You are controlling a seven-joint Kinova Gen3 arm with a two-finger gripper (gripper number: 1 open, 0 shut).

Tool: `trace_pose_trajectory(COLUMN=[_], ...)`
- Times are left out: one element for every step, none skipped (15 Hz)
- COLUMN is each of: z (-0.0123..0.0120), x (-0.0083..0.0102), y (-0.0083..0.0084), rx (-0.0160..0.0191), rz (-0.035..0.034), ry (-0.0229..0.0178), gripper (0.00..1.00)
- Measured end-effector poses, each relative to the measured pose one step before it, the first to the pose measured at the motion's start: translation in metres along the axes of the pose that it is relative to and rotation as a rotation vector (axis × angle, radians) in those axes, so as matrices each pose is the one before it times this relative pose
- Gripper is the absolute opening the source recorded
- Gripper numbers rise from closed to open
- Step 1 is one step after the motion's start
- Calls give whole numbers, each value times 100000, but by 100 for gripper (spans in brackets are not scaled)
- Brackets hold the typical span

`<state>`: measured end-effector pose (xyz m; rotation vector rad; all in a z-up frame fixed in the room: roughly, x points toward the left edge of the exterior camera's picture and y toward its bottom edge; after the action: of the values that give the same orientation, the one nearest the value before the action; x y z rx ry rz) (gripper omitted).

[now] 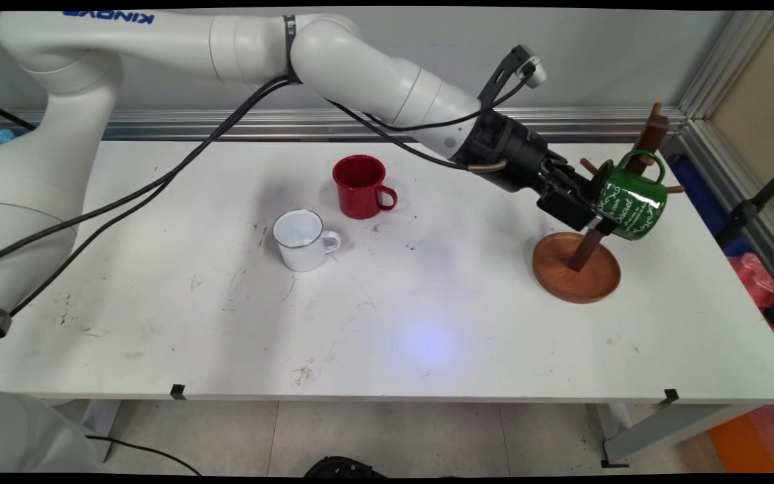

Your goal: Pick up the green mug from the rack, then place the picked object on the table

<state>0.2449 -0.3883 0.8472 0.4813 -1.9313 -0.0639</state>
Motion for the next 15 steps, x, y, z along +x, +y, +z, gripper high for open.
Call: trace_pose_trajectory(z=[20,16,11,29,14,12,-8,-8,-17,-38,-10,-9,-14,-35,-94], x=[7,8,34,52,43,6,-3,-3,-8,-4,-17,1,11,11,11], y=[-5,3,-3,6,-22,-53,-45,-30,-42,-15,2,28,53,50,81], rx=[-130,-100,-62,-51,49,155,179,119,184,209,101,66,-32,-21,-14], rz=[-251,-203,-246,-104,-37,75,181,171,181,215,124,183,215,153,258], ry=[388,341,526,447,343,168,86,40,39,41,2,-3,-34,-12,-49], gripper=[100,100,0,0,0,0,0,0,0,0,0,0,0,0,0])
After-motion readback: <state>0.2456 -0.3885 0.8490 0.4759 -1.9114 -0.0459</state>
